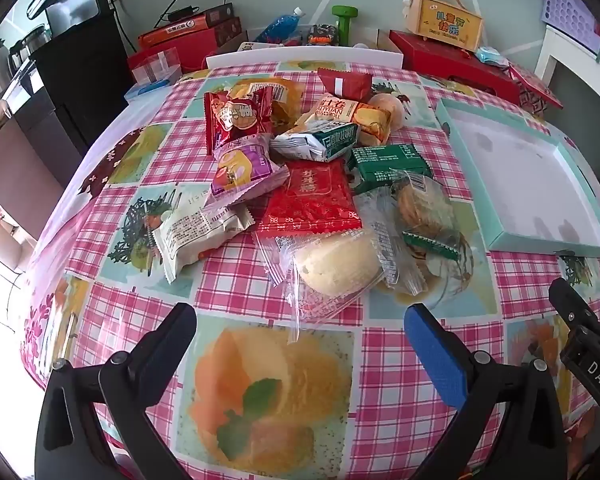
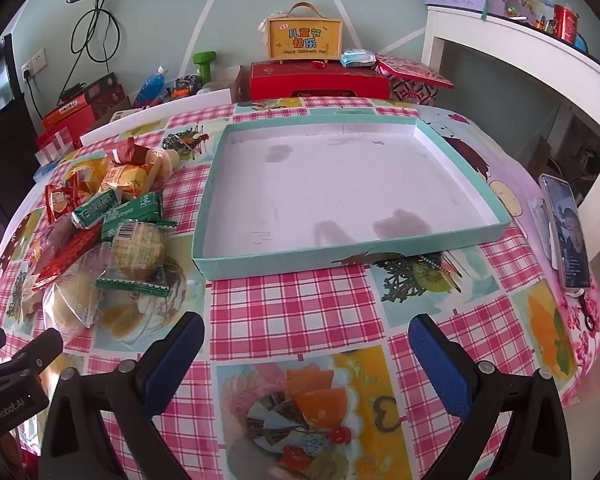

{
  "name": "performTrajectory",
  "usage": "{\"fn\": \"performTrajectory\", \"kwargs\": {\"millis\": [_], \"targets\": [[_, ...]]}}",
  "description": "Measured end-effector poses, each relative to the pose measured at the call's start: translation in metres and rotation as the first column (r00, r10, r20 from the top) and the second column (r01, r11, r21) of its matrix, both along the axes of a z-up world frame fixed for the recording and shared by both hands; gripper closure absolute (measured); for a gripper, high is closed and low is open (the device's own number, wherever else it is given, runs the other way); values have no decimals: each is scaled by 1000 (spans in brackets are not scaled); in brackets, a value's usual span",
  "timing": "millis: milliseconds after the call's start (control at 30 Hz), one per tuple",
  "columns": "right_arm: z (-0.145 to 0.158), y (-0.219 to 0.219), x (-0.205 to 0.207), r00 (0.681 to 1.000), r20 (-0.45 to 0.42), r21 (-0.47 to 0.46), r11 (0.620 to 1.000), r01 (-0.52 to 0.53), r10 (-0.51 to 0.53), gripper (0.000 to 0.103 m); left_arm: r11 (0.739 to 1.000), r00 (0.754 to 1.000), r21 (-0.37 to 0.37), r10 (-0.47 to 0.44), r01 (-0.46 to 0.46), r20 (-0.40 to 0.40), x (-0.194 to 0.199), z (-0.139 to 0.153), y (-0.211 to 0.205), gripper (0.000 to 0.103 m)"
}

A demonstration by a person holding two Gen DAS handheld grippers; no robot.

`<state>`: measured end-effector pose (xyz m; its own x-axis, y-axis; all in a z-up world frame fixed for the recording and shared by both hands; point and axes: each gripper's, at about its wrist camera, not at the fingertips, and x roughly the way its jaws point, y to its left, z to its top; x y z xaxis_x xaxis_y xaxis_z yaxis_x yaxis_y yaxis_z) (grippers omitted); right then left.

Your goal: Organize snacks

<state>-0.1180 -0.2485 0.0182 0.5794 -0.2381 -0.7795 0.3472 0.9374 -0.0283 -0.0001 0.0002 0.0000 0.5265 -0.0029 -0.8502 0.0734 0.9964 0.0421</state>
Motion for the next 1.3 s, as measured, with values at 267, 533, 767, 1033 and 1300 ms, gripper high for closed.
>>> {"fn": "performTrajectory", "kwargs": {"millis": [267, 533, 767, 1033, 1300], "targets": [[0, 0, 0, 1000, -1, 3, 1000, -1, 1, 0, 1000, 1000, 2, 0, 0, -7, 0, 0, 0, 0], [0, 0, 0, 1000, 0, 2, 1000, 0, 0, 0, 1000, 1000, 4, 1, -1, -8, -1, -1, 0, 0], [0, 0, 0, 1000, 0, 0, 1000, -1, 1, 0, 1000, 1000, 0, 8, -8, -10, -2, -3, 3, 0], [0, 1, 0, 1000, 0, -2, 1000, 0, 0, 0, 1000, 1000, 0, 8, -8, -13, 0, -2, 3, 0], [0, 1, 0, 1000, 0, -2, 1000, 0, 0, 0, 1000, 1000, -1, 7, -7, -14, 0, -2, 3, 0]]}}
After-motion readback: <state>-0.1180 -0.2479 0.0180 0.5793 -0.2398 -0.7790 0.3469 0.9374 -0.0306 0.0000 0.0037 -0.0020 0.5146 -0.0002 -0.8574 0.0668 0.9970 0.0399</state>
